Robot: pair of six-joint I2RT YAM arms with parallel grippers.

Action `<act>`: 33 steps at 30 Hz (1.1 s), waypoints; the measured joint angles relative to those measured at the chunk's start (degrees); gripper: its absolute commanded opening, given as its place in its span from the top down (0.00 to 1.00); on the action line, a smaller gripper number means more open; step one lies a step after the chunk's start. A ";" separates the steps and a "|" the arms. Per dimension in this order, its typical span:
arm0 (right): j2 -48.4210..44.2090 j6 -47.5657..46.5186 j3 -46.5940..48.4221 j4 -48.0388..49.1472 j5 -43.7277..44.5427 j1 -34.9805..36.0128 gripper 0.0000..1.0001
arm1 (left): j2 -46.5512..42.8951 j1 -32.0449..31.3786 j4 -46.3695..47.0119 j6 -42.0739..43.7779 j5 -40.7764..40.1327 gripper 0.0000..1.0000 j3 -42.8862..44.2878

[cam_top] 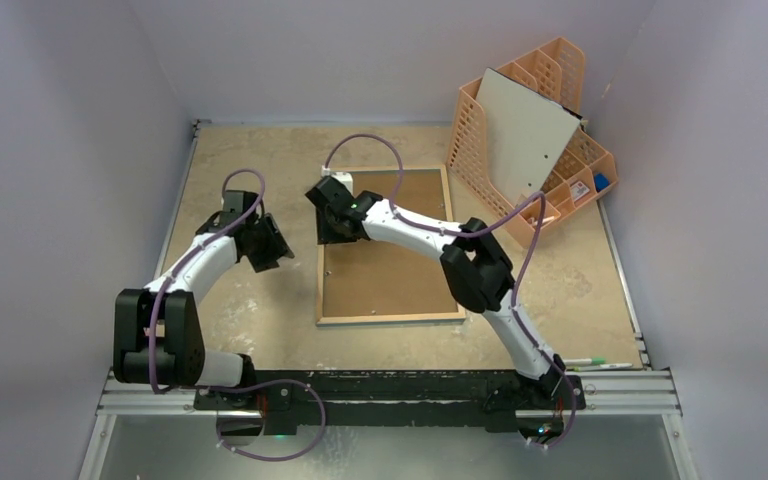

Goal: Put the photo into the frame

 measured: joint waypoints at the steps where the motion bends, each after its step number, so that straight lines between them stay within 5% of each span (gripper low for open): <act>1: 0.39 0.04 0.63 -0.15 0.44 0.13 0.54 | 0.00 0.04 -0.17 -0.17 0.00 0.56 -0.39; 13: 8.15 -0.28 11.13 -4.31 7.39 2.93 0.55 | 0.00 0.66 -0.02 -0.42 0.04 0.55 -1.22; 28: 10.97 -0.13 15.10 -7.52 10.34 4.33 0.98 | 0.07 2.23 1.05 -0.79 2.54 0.56 -2.97; 33: 11.06 0.42 16.09 -8.92 9.84 4.33 1.00 | 0.04 2.23 4.42 -0.98 8.39 0.54 -5.60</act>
